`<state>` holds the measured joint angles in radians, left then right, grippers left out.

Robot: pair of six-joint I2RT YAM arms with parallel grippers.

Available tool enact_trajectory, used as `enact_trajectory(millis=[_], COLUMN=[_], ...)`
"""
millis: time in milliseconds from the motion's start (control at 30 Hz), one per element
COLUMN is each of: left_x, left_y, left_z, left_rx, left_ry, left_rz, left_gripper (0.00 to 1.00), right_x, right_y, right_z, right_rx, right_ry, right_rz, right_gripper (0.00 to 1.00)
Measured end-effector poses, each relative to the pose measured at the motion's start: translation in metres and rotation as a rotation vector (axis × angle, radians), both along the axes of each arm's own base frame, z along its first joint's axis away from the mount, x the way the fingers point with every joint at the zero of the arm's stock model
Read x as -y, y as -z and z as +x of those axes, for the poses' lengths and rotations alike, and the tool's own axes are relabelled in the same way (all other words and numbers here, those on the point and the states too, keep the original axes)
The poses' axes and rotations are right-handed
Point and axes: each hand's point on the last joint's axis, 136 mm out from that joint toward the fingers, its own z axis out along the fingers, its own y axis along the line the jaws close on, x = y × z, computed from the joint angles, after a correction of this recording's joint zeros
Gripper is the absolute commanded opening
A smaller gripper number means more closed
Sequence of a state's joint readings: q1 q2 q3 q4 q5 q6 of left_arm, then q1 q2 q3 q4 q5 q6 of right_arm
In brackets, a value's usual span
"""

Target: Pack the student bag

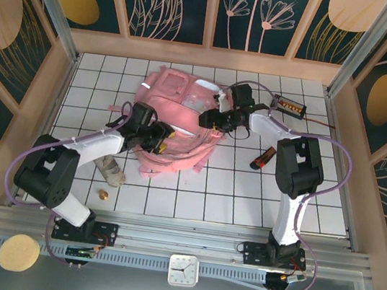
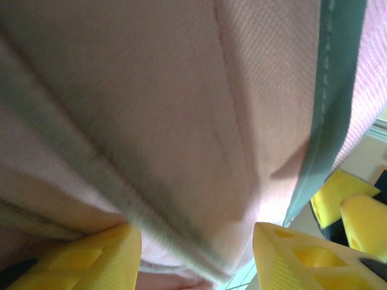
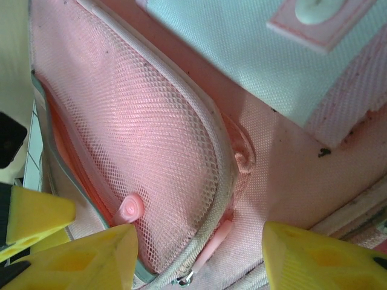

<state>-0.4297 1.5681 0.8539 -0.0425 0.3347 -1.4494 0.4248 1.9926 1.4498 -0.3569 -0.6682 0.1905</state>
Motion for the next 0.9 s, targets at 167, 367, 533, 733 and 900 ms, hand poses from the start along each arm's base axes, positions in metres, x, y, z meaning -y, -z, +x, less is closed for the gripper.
enact_trajectory(millis=[167,367,533,733,900], left_x=[0.004,0.004,0.004,-0.001,-0.007], left_y=[-0.001,0.011,0.007,-0.034,-0.064], left_z=[0.008,0.013,0.02,0.034,0.036], left_rx=[0.003,-0.028,-0.012,0.069,0.122], left_ry=[-0.005,-0.033,-0.032,0.016,0.044], left_rz=[0.003,0.008,0.007,-0.011,-0.075], left_gripper=[0.45,0.0,0.0,0.0,0.0], right_x=[0.0,-0.001,-0.002,0.007,0.009], right_y=[0.003,0.005,0.005,-0.021,-0.049], right_z=[-0.002,-0.009,-0.014,-0.019,-0.019], right_rx=[0.005,0.003,0.018,0.181,0.327], right_ry=[-0.002,-0.01,-0.026,-0.12,-0.229], right_rz=[0.011,0.01,0.0,0.007,0.1], right_gripper=[0.57,0.56,0.7,0.72,0.66])
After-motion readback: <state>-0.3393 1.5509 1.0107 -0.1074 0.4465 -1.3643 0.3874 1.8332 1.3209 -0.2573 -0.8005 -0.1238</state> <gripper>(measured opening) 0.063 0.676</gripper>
